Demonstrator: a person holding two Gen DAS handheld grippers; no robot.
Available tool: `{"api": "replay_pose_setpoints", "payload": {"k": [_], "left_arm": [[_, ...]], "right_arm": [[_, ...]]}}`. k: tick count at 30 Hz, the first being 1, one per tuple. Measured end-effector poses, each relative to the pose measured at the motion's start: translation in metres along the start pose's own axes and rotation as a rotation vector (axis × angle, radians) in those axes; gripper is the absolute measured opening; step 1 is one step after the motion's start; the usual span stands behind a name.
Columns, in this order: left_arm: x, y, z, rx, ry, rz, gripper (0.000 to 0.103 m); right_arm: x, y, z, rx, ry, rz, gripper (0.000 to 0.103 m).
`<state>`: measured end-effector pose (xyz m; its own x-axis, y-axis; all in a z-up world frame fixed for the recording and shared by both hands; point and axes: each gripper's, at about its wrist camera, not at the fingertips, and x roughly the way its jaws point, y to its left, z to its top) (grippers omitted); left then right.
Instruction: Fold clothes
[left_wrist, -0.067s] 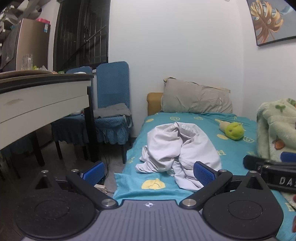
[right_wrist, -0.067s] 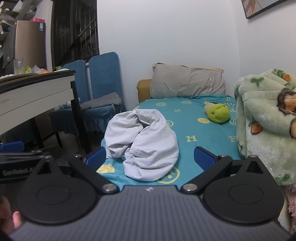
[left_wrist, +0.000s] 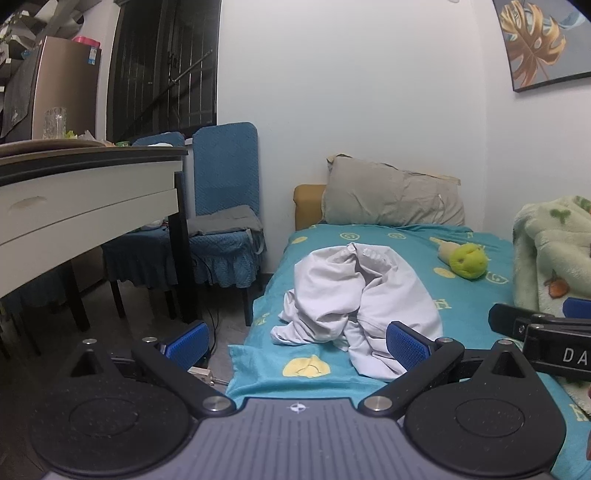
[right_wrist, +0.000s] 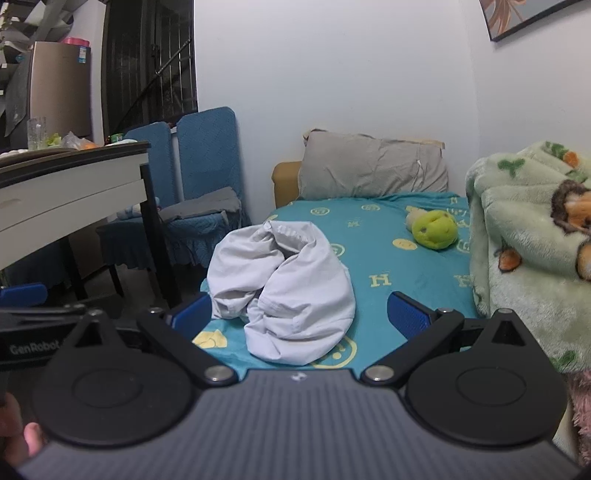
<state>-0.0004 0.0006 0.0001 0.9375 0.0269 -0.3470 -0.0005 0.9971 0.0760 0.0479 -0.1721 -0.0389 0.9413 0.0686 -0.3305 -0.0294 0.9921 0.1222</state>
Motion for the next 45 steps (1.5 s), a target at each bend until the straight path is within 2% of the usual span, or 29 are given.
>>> {"api": "replay_pose_setpoints", "payload": {"k": [3,10,19,33,38,43,45], "left_arm": [[-0.001,0.001,0.0,-0.012,-0.002,-0.002,0.103],[-0.001,0.002,-0.001,-0.039,-0.008,-0.007,0.103],[0.007,0.004,-0.001,-0.058,0.019,-0.008,0.103],[0.011,0.0,-0.006,-0.025,0.03,0.018,0.103],[0.013,0.0,-0.008,-0.023,0.031,0.027,0.103],[0.025,-0.014,-0.01,0.051,0.05,0.063,0.103],[0.04,-0.027,-0.012,0.14,0.071,0.095,0.103]], "right_arm": [[0.004,-0.002,-0.001,-0.008,0.006,0.0,0.103],[-0.006,-0.002,0.0,-0.028,-0.063,-0.03,0.103],[-0.007,-0.006,-0.001,-0.016,-0.071,-0.055,0.103],[-0.004,-0.012,-0.001,0.001,-0.065,-0.073,0.103],[0.002,-0.011,0.021,0.008,-0.082,-0.077,0.103],[0.008,-0.011,0.047,0.011,-0.108,-0.076,0.103],[0.012,-0.013,0.063,0.008,-0.115,-0.064,0.103]]}}
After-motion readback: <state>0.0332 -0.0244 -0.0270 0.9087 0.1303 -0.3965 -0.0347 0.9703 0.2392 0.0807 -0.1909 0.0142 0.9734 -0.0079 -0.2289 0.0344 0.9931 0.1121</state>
